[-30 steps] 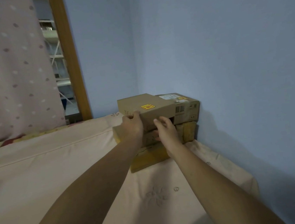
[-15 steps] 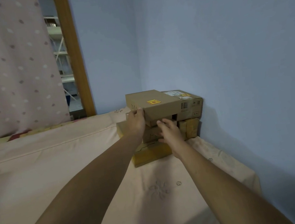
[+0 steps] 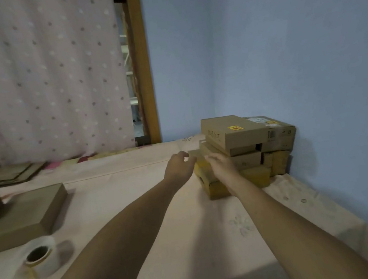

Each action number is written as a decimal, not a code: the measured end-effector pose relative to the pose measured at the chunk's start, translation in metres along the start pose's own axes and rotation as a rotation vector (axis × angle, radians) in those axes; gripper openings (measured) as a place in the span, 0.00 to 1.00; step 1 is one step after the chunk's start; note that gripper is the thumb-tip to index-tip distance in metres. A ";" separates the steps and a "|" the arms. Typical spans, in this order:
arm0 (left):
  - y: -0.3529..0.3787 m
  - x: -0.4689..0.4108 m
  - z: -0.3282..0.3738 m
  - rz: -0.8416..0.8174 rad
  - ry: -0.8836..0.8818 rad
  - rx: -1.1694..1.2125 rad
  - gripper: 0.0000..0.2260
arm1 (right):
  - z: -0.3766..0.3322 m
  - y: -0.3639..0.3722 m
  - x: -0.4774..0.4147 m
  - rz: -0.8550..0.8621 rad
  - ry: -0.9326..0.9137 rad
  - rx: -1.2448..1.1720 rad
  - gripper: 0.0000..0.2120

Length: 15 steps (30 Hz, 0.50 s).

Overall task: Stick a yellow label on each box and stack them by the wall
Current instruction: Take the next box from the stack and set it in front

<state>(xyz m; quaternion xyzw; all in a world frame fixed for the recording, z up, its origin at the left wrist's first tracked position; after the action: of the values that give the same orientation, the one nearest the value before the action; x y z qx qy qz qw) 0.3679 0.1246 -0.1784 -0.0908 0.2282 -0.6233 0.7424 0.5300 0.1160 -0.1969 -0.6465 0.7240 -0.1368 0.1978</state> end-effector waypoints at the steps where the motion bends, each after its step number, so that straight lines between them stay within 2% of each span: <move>1: -0.019 0.004 -0.008 0.019 0.009 -0.083 0.22 | -0.010 0.011 0.004 -0.014 -0.020 0.038 0.18; 5: -0.100 0.021 -0.036 0.086 0.012 -0.325 0.22 | -0.047 0.064 0.020 -0.110 -0.101 0.228 0.24; 9: -0.189 0.048 -0.068 0.141 -0.025 -0.491 0.23 | -0.087 0.128 0.036 -0.203 -0.153 0.222 0.25; 15: -0.325 0.096 -0.127 0.278 -0.193 -0.605 0.21 | -0.140 0.248 0.078 -0.377 -0.248 0.223 0.26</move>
<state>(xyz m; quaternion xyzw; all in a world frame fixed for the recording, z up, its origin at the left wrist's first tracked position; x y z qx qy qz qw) 0.0345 -0.0161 -0.1751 -0.3335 0.3416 -0.4088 0.7778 0.2401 0.0621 -0.1940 -0.7562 0.5412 -0.1699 0.3262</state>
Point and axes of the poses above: each hand's wrist, its own x-axis away from the middle knuckle, its own y-axis out of the palm, z = x × y, the point moved 7 cm from there along -x, towards the middle knuckle, and after that the axes turned 11 degrees about x, right-handed, at the moved point
